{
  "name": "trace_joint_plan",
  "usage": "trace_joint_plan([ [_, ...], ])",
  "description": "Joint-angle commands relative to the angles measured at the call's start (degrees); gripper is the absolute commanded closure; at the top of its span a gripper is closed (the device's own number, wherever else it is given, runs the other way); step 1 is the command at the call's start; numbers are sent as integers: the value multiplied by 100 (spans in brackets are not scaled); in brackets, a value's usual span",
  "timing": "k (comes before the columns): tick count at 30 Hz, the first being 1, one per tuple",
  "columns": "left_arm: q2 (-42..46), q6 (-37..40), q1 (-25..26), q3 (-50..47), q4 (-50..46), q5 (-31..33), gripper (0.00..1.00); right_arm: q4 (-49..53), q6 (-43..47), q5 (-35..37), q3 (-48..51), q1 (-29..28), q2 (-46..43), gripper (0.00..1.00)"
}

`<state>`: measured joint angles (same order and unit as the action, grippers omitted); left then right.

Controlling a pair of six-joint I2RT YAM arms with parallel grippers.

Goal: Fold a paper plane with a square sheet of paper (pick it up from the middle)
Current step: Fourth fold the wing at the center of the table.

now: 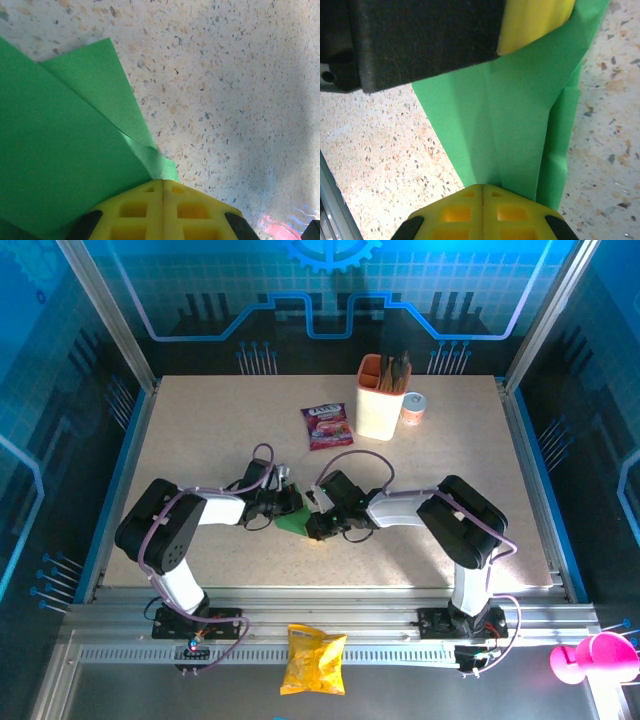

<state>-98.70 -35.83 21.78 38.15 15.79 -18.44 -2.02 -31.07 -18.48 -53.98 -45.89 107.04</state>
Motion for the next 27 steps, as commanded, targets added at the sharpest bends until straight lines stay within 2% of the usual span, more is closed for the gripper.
trace_joint_plan([
  [1,-274,225,-86,-113,-436,437,100,51,39,-60,216,84,-42,98],
  [15,-168,114,-100,-80,-435,406,100,-511,-246,-332,1173,405,-79,100],
  [22,-128,-136,-109,-43,-541,668,100,-176,-747,-493,1278,527,174,100],
  [27,-64,-513,-209,-80,-592,1089,100,-234,-1049,-645,1549,711,238,100],
])
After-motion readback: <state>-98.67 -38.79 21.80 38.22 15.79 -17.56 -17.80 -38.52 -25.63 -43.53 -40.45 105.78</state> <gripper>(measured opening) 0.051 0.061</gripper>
